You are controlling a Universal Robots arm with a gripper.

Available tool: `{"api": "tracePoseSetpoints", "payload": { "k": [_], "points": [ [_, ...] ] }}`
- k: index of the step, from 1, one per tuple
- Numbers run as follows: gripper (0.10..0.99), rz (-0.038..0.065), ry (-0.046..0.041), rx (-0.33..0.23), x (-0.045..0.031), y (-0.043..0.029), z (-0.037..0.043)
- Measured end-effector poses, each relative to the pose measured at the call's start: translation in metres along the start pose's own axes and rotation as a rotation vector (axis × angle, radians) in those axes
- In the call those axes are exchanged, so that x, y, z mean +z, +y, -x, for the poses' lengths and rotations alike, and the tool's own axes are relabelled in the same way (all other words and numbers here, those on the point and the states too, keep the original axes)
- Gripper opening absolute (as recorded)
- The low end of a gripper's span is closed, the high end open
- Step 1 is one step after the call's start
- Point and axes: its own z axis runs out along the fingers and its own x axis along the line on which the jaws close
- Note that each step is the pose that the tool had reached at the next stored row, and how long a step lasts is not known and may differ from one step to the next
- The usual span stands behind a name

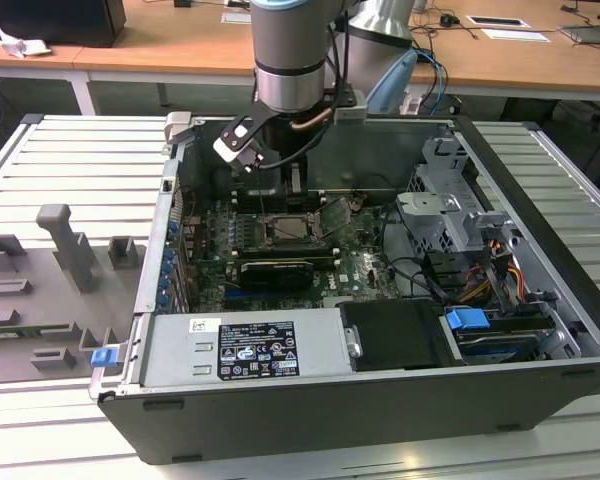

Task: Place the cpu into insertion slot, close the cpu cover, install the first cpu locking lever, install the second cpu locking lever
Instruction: 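Close the cpu cover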

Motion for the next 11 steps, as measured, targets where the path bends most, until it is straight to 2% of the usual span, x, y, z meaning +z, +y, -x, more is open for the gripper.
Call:
{"api": "tracePoseSetpoints", "payload": {
  "k": [2, 4, 6, 8, 11],
  "points": [
    [0.106, -0.002, 0.0007, 0.001, 0.0, 0.0017, 0.0003],
    [0.106, -0.007, 0.0016, 0.001, 0.0004, 0.0072, 0.0012],
    [0.106, -0.009, 0.0062, 0.002, 0.0006, 0.0093, 0.0023],
    [0.106, -0.016, 0.0065, 0.002, 0.0007, 0.011, 0.0023],
    [0.106, -0.016, 0.0064, 0.002, -0.0008, 0.0112, 0.002]
  ]
}}
